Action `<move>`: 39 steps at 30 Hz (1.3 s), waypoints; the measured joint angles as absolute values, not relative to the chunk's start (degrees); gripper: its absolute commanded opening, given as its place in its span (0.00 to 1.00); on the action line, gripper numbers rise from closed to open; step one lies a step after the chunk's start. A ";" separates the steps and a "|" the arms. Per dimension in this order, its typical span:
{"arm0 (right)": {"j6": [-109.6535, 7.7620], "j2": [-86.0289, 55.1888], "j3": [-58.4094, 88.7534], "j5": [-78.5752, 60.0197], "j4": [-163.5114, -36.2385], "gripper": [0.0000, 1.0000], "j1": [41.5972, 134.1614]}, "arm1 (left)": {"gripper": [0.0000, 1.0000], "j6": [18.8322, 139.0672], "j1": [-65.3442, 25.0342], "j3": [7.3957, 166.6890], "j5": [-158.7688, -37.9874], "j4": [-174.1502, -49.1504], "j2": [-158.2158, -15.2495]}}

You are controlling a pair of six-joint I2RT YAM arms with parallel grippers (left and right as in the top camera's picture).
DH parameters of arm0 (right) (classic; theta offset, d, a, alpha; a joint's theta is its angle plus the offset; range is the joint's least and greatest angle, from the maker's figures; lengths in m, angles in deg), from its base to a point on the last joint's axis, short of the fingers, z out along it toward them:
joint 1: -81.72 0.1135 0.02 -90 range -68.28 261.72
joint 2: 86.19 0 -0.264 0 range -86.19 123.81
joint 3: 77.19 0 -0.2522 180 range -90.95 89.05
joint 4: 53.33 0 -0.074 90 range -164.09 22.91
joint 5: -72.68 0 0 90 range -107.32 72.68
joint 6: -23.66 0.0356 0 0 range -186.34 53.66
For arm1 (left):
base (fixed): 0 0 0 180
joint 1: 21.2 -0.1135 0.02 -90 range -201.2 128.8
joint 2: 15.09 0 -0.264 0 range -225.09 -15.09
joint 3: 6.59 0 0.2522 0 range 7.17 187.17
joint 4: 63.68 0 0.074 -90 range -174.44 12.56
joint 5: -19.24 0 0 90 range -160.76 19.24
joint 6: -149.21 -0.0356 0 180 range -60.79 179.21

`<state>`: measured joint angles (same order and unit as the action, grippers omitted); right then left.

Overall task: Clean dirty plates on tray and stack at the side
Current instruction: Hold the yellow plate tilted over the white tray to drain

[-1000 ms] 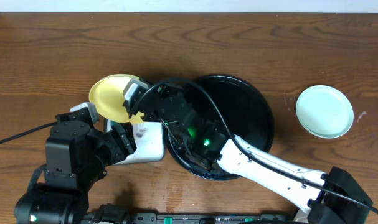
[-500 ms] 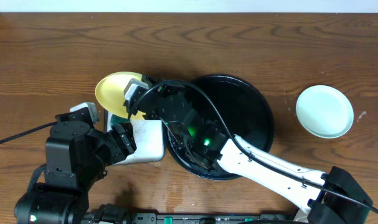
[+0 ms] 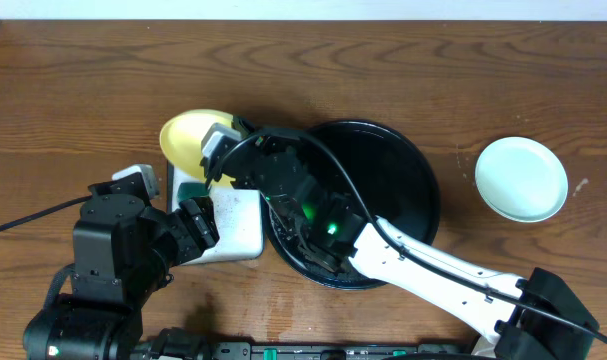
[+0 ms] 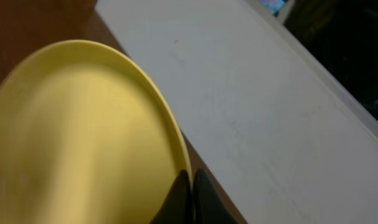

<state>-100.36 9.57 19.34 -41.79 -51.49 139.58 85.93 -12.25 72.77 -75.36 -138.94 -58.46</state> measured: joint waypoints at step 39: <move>-86.49 9.01 19.23 -49.64 -60.81 0.01 139.32 | 0.83 85.93 -12.25 72.77 -75.36 -138.94 -58.46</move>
